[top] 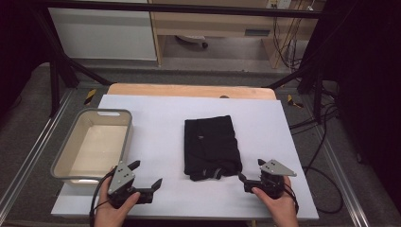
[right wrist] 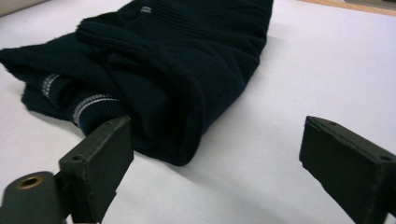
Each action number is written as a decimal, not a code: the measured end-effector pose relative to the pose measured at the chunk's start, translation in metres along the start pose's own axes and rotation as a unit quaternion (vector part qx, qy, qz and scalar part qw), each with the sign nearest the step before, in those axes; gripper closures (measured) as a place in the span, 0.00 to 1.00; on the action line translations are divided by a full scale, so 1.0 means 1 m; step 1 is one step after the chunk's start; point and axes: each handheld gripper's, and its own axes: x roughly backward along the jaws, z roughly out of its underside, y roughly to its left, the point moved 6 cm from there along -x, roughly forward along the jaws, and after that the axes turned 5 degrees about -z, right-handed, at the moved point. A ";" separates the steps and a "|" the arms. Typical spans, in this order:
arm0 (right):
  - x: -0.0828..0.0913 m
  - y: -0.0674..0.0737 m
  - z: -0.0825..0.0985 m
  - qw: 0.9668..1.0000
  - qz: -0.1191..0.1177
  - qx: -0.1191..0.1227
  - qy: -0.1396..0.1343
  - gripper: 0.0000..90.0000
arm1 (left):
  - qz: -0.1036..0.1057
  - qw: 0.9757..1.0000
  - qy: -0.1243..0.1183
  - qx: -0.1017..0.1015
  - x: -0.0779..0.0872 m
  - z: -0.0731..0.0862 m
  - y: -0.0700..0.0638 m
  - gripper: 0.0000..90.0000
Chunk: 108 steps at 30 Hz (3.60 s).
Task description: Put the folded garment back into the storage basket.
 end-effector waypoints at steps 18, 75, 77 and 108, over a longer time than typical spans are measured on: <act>-0.004 0.003 0.001 1.000 -0.004 0.001 0.007 0.15 | 0.077 0.990 0.112 -0.032 -0.093 0.016 -0.065 0.29; -0.024 0.097 0.029 0.990 -0.091 0.028 0.101 0.25 | 0.064 0.991 0.111 -0.021 -0.002 0.038 -0.031 0.43; -0.028 0.099 0.028 0.991 -0.080 0.044 0.095 0.32 | 0.059 0.993 0.097 -0.012 -0.001 0.034 -0.027 0.34; -0.023 0.105 0.028 0.988 -0.114 0.073 0.080 0.90 | 0.007 0.998 0.056 0.020 -0.011 0.018 -0.010 0.11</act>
